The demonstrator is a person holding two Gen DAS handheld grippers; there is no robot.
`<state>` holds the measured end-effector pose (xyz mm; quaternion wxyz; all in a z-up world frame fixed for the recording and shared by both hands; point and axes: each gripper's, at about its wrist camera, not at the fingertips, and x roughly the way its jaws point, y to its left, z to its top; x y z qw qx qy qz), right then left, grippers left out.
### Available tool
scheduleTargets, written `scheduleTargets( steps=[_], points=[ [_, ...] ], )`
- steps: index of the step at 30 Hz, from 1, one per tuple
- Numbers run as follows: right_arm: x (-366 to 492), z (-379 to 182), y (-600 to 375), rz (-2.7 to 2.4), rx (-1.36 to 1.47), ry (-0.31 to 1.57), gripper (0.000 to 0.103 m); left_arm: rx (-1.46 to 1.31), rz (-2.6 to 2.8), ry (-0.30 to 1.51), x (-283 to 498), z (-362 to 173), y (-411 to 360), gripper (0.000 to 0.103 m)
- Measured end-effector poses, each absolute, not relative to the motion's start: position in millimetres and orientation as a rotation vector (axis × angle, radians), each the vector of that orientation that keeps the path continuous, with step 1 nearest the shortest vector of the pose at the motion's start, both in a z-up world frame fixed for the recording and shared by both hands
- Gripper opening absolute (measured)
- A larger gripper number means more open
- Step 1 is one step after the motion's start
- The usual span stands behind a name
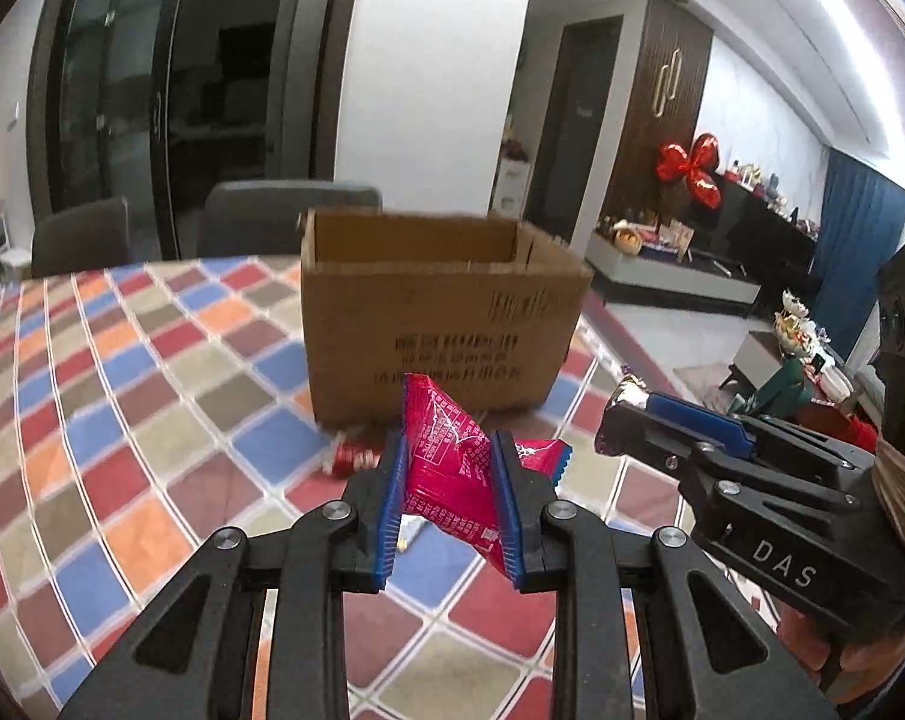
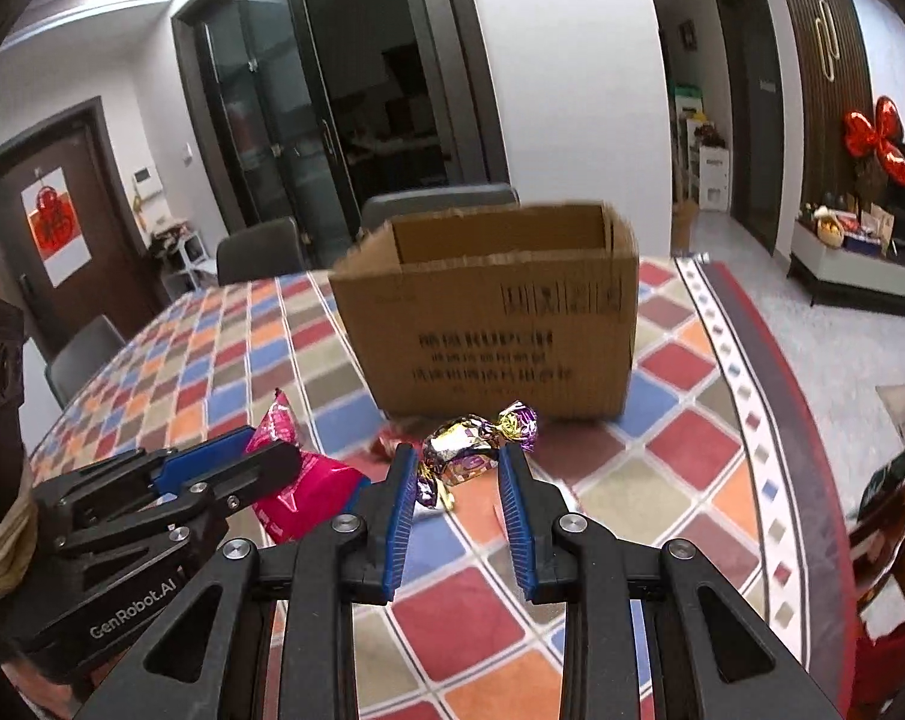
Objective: Organize snacks
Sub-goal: 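Carry the pink packet and candies into the box and open both grippers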
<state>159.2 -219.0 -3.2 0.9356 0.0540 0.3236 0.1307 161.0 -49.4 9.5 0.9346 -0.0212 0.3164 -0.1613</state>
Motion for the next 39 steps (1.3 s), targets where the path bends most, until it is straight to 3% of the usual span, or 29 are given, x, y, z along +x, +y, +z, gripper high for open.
scheduleTargets(
  steps=[21,39],
  points=[
    [210.7,76.1,-219.1,0.239,0.014,0.5,0.029,0.062,-0.323,0.476,224.6,88.5,-53.1,0.027],
    [301.9,81.5,-223.6,0.199,-0.019,0.607,0.029,0.089,-0.35,0.558,329.7,87.8,-68.5,0.029]
  ],
)
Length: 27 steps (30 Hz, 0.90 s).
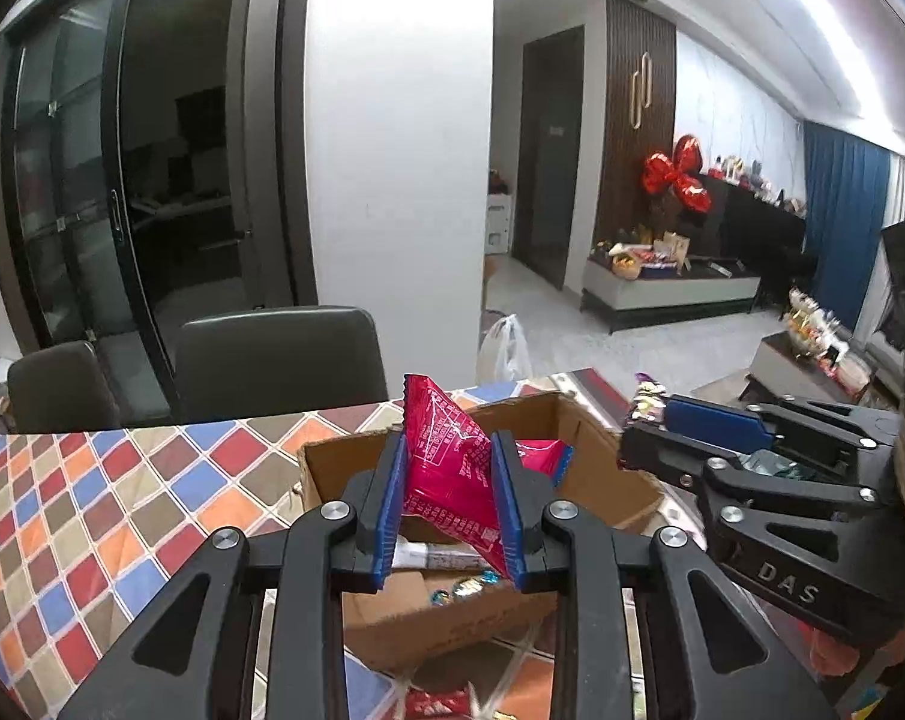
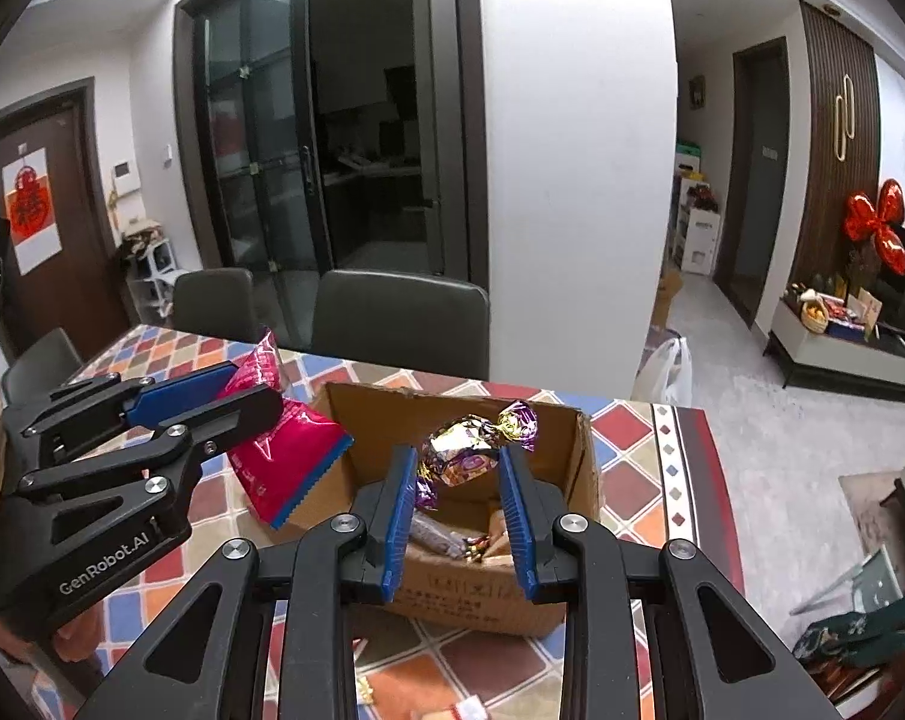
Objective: Organize snacks
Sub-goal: 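Carry the pink packet and candies into the box and open both grippers, then move both grippers back toward the white snack bar and green candy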
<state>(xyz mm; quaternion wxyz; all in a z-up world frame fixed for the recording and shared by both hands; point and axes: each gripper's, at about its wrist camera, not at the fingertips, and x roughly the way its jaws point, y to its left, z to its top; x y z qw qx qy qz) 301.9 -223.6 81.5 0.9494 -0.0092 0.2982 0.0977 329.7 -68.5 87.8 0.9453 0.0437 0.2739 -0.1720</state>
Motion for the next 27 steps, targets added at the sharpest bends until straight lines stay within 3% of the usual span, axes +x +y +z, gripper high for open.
scheduleTargets(
  steps=[3,4,5,7,27],
  points=[
    [315.3,77.9,-226.9,0.172,-0.007,0.626,0.03,0.12,-0.305,0.567,342.0,86.2,-73.3,0.042],
    [318.7,76.9,-228.7,0.155,-0.006,0.63,0.032,0.132,-0.287,0.566,343.6,86.3,-74.3,0.053],
    [320.5,76.2,-230.2,0.142,-0.01,0.635,0.042,0.137,-0.276,0.564,342.8,86.3,-74.2,0.058],
    [318.7,75.9,-232.3,0.113,-0.018,0.626,0.051,0.135,-0.274,0.556,335.8,86.4,-73.3,0.058],
    [216.5,53.2,-250.5,0.032,0.047,0.567,0.051,0.29,-0.331,0.427,215.3,59.3,-72.0,0.058]
  ],
)
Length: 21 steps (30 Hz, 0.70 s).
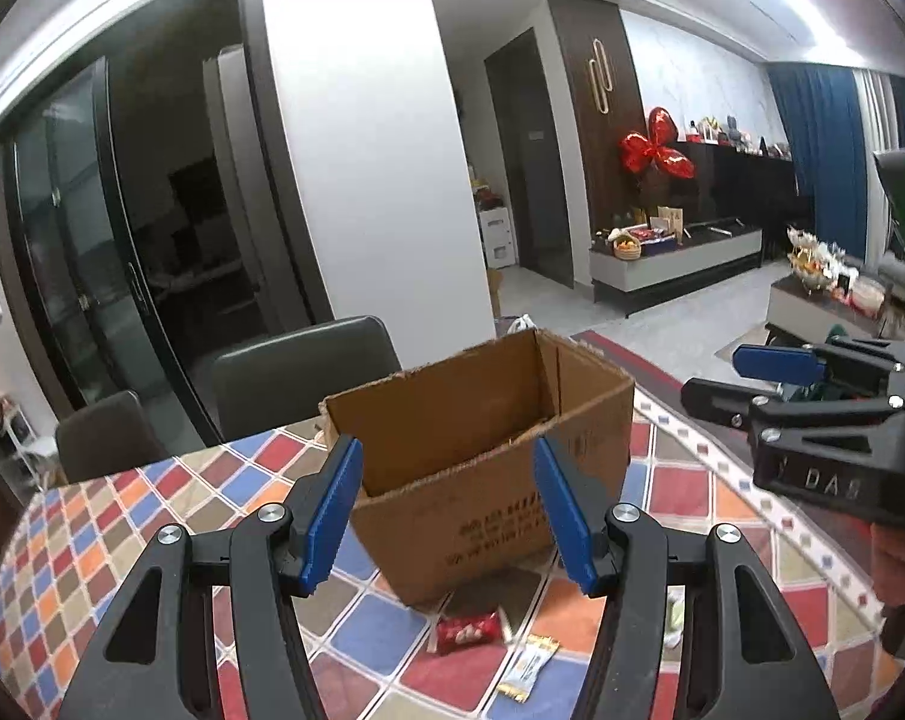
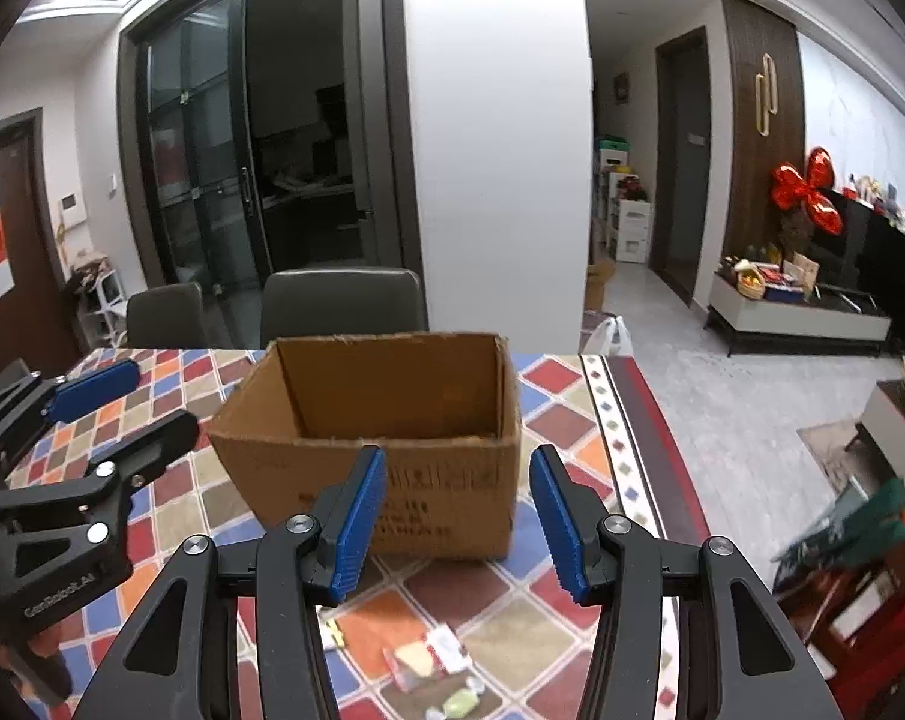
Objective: Organize snacks
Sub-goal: 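Move both grippers back toward the white snack bar and green candy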
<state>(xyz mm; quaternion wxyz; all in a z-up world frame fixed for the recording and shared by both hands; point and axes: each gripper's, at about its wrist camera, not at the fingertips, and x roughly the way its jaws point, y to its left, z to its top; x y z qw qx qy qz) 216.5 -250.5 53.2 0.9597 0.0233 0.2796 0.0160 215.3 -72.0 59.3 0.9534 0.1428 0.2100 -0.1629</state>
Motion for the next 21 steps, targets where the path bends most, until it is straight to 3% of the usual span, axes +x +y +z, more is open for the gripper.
scheduleTargets(
  steps=[21],
  points=[
    [174.9,-44.8,-246.3,-0.034,0.149,0.774,0.051,0.358,-0.405,0.624,191.0,-37.6,-64.8,0.058]
  ],
)
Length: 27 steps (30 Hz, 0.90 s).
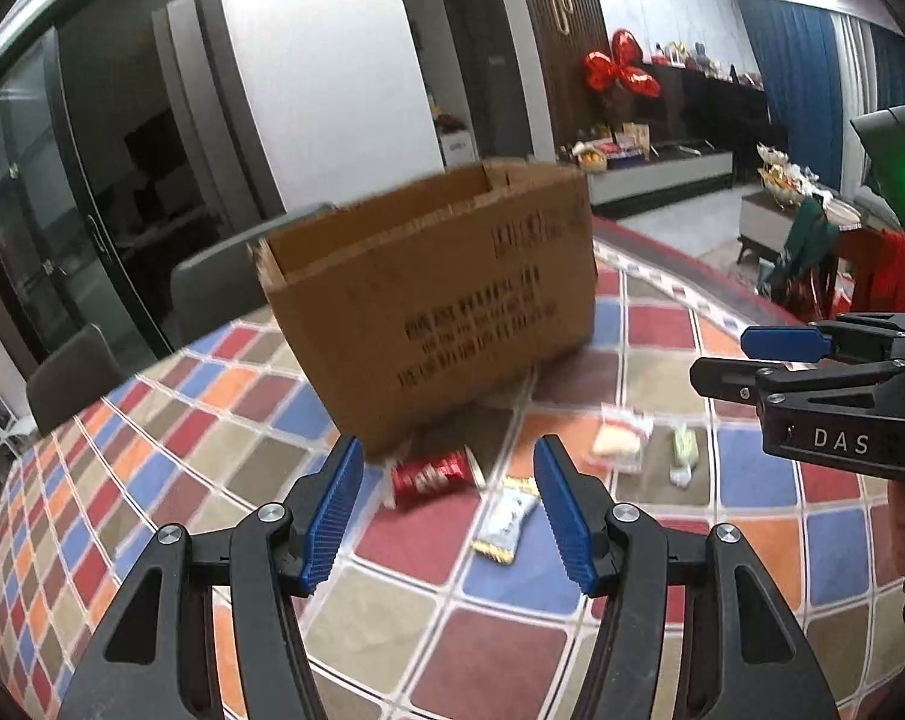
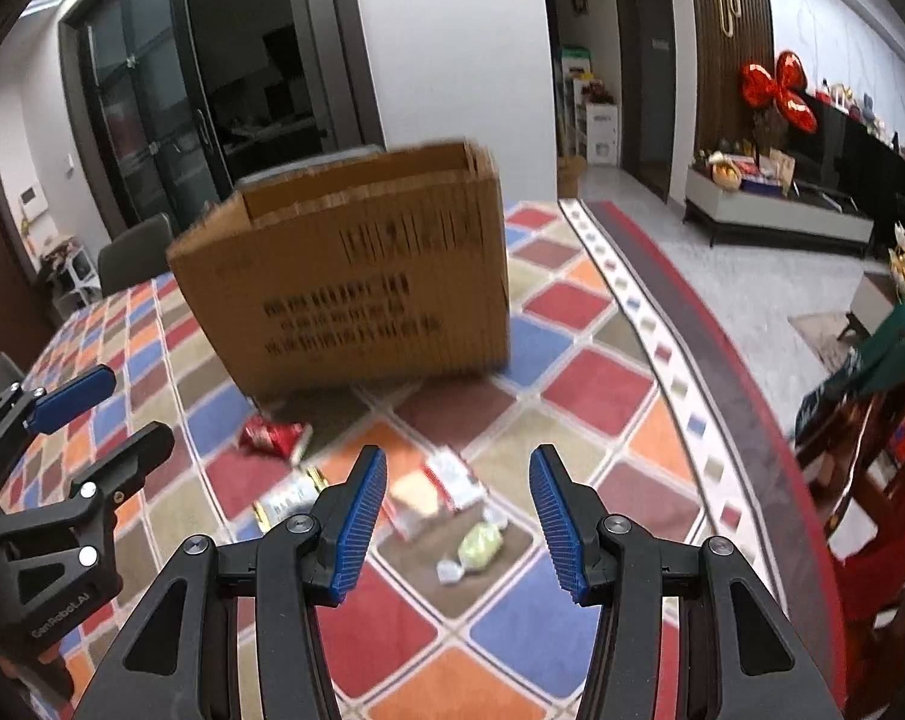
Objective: Organize snacks
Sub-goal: 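Move both grippers back toward the white snack bar and green candy, then grasp the white snack bar with the left gripper while the right grasps the green candy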
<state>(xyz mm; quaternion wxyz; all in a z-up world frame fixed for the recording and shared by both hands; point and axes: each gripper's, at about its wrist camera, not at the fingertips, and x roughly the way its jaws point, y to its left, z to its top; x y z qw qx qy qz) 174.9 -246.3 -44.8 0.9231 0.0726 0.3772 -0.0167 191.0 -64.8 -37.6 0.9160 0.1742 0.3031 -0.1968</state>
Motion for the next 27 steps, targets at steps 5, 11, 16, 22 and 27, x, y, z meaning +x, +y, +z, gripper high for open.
scheduleTargets(
  steps=[5,11,16,22,27],
  points=[
    [172.5,-70.0,-244.6,-0.039,0.163,0.835,0.051,0.36,-0.441,0.695,195.1,-61.8,-66.7,0.058],
    [172.5,-94.7,-245.3,-0.046,0.189,0.894,0.051,0.359,-0.477,0.785,205.4,-89.9,-72.0,0.058],
    [176.8,-106.9,-247.1,-0.054,0.207,0.923,0.05,0.354,-0.485,0.838,215.4,-105.6,-76.6,0.058],
    [182.0,-112.6,-245.5,-0.056,0.199,0.939,0.044,0.334,-0.483,0.873,229.3,-115.5,-80.2,0.058],
    [187.4,-116.6,-246.4,-0.061,0.197,0.953,0.036,0.318,-0.478,0.894,238.7,-121.3,-83.4,0.056]
  ],
)
